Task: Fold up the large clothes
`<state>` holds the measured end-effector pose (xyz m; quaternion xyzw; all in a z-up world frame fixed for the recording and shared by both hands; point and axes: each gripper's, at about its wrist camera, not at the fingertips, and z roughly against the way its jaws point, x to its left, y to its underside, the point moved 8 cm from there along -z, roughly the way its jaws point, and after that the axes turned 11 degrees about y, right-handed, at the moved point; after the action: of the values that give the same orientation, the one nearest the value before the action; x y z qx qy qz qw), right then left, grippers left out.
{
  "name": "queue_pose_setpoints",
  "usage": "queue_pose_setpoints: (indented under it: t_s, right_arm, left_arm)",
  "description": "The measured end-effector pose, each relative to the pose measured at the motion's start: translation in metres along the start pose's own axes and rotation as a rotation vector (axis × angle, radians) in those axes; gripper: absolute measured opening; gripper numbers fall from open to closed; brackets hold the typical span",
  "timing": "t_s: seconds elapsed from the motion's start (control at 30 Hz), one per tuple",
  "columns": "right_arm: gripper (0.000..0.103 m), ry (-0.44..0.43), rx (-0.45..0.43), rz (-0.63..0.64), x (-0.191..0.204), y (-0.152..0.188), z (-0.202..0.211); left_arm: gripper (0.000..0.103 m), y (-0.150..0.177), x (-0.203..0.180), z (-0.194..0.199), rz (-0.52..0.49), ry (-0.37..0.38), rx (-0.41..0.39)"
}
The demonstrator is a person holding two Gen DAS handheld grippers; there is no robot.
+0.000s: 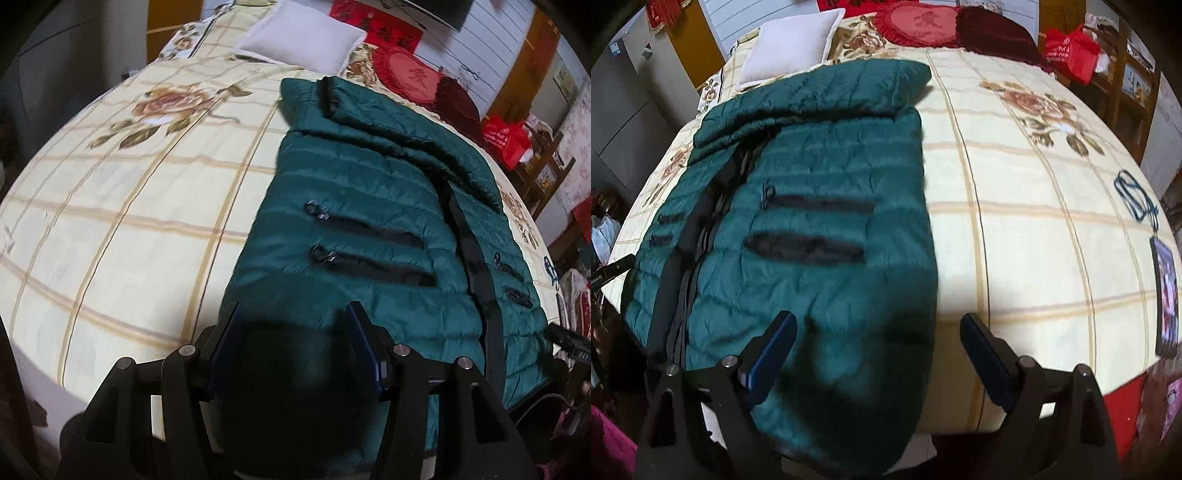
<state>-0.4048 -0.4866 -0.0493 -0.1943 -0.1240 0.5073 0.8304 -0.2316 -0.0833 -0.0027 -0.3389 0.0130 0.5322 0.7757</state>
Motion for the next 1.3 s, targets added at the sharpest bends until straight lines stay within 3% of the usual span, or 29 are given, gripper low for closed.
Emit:
queue_pose_setpoints:
  t_s: [0.6,0.77,0.9,1.3]
  right_arm:
    - [0.092,-0.072,0.058,0.014,0.010,0.016,-0.016]
    - [0.092,-0.078,0.058,0.033,0.011,0.015,-0.013]
    - [0.093,-0.103,0.070,0.021,0.010,0.017,-0.016]
    - [0.093,-0.171,0.065,0.000,0.007,0.018,-0.016]
  left_arm:
    - [0.039,0.021,0.023,0.002,0.052,-0.017,0.013]
    - [0.039,0.015,0.040,0.009,0.133,0.011,-0.012]
    - [0.039,0.022,0.045,0.002,0.186,0.042,0.019]
    - [0.043,0.034,0.027,-0.003,0.153,0.060,0.054]
